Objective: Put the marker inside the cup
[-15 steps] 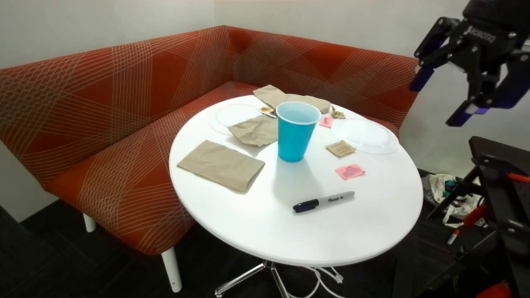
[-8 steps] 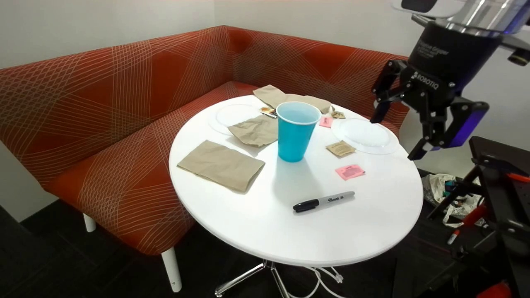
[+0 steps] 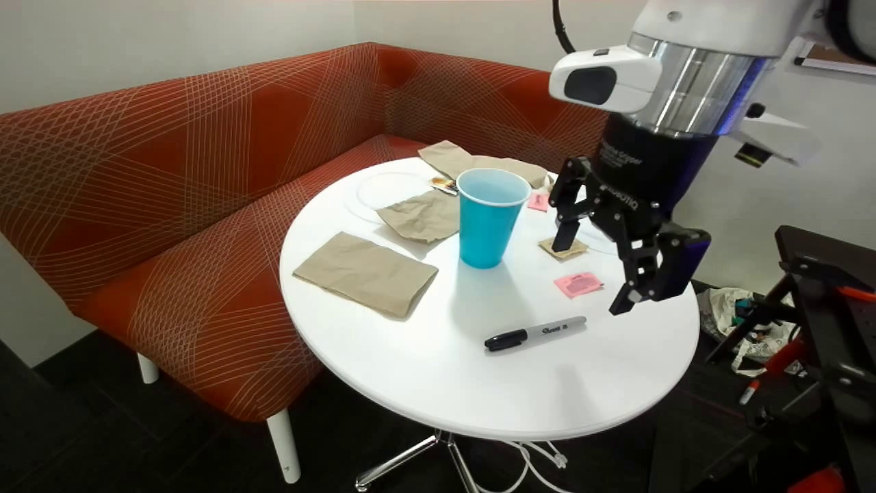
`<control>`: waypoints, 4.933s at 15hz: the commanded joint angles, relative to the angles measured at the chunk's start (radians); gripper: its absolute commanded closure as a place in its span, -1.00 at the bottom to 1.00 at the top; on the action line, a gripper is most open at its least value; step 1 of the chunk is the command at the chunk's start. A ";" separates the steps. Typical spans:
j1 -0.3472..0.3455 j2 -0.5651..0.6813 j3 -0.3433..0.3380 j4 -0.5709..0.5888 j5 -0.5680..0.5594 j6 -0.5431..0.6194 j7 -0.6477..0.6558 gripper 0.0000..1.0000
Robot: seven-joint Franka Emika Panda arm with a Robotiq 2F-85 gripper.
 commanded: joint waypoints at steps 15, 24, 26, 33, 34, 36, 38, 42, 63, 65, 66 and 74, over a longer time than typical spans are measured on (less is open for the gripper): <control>-0.037 0.343 0.032 0.310 -0.126 -0.023 0.017 -0.50; -0.032 0.358 0.027 0.341 -0.131 -0.023 0.031 0.76; -0.025 0.348 0.020 0.334 -0.133 -0.022 0.045 0.99; 0.014 0.177 -0.029 0.268 -0.131 -0.109 0.234 0.91; 0.018 0.144 -0.030 0.261 -0.132 -0.136 0.257 0.91; 0.022 0.082 -0.021 0.261 -0.132 -0.213 0.285 0.91; 0.023 0.027 -0.006 0.272 -0.121 -0.290 0.306 0.91; 0.027 -0.067 0.021 0.297 -0.110 -0.407 0.345 0.91; 0.109 -0.110 -0.017 0.305 -0.831 -0.290 1.222 0.91; 0.111 -0.109 -0.006 0.304 -0.956 -0.302 1.391 0.91; 0.110 -0.110 -0.002 0.308 -1.008 -0.315 1.473 0.91; 0.118 -0.106 0.054 0.286 -1.291 -0.452 2.115 0.91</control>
